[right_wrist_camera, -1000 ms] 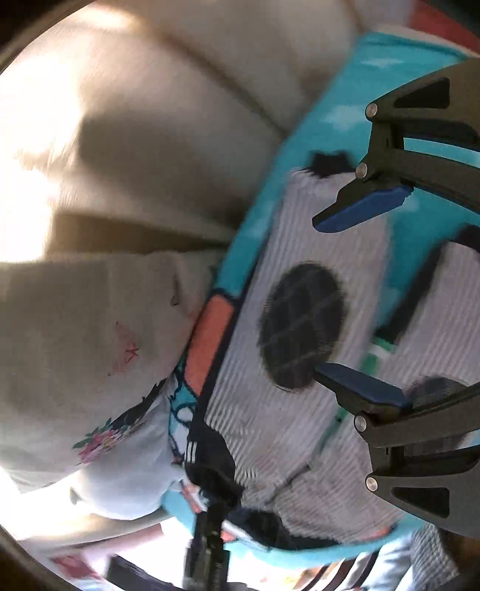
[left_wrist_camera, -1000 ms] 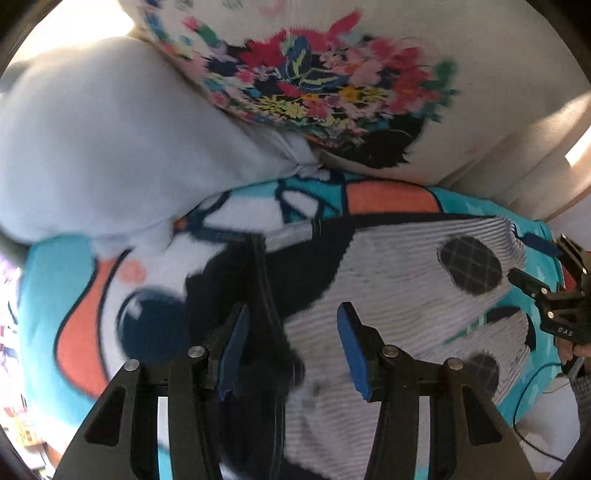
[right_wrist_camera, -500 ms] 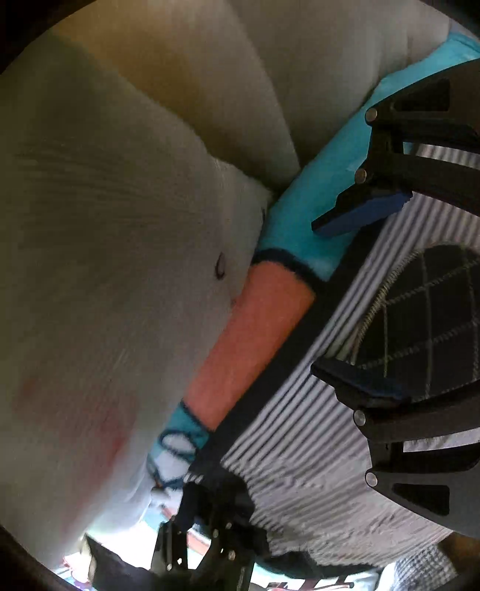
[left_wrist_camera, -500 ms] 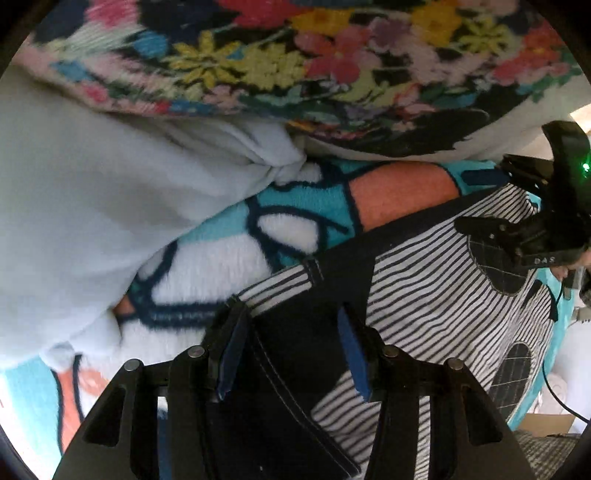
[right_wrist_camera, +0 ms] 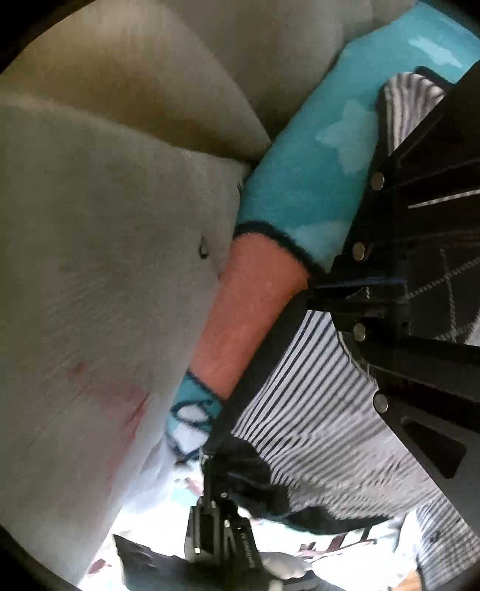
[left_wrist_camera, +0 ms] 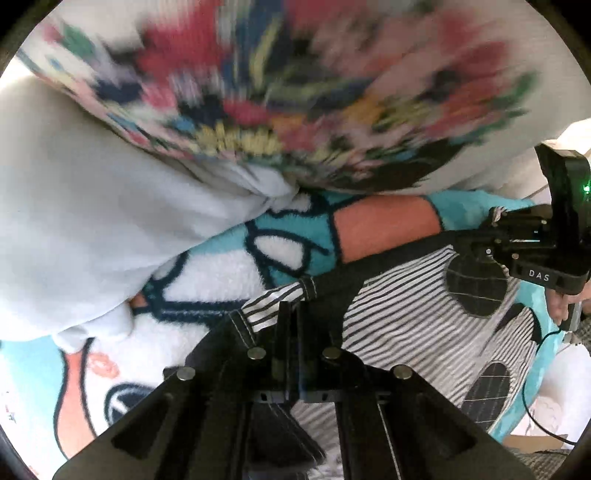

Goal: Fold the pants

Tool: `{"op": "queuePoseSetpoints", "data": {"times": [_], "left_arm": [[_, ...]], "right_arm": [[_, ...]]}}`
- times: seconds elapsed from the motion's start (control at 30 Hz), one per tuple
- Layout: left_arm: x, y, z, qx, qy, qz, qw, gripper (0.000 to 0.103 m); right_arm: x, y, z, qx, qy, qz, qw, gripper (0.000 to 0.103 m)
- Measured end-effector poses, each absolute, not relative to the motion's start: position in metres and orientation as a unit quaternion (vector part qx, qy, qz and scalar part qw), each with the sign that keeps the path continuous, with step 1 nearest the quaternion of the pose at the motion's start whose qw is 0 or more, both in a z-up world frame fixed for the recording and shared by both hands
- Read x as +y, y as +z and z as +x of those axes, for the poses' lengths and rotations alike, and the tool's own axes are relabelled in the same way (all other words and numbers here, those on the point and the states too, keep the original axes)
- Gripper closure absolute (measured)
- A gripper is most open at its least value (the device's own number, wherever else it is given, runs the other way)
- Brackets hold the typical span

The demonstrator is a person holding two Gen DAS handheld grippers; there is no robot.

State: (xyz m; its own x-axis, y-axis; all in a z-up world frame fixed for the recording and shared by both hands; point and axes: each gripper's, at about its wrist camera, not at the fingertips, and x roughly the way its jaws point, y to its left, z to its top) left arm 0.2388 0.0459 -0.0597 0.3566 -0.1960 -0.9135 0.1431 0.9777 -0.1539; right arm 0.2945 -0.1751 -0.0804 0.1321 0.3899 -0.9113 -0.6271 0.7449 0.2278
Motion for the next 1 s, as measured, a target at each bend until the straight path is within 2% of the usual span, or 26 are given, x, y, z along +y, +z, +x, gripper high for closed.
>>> {"op": "queuePoseSetpoints", "data": {"times": [0.27,0.4,0.6,0.87,1.0], "left_arm": [[0.034,-0.009,0.167,0.510,-0.099,-0.036,0.854,0.101],[0.026,-0.003,0.120,0.495,-0.090,-0.038,0.863,0.101],[0.022,-0.025,0.061,0.505,-0.075,-0.075,0.856,0.101],[0.033,-0.084,0.009,0.544,-0.027,-0.159,0.824,0.101],[0.056,-0.088,-0.005,0.527,-0.015,-0.246,0.813,0.101]], "right_arm": [[-0.199,-0.027,0.238,0.525,0.353,-0.065,0.772,0.098],[-0.207,-0.016,0.195,0.519,0.362,-0.057,0.772,0.098],[-0.215,-0.025,0.131,0.532,0.365,-0.052,0.763,0.098],[-0.230,-0.070,0.078,0.581,0.349,-0.024,0.735,0.097],[-0.227,-0.081,0.075,0.583,0.337,-0.021,0.739,0.096]]}}
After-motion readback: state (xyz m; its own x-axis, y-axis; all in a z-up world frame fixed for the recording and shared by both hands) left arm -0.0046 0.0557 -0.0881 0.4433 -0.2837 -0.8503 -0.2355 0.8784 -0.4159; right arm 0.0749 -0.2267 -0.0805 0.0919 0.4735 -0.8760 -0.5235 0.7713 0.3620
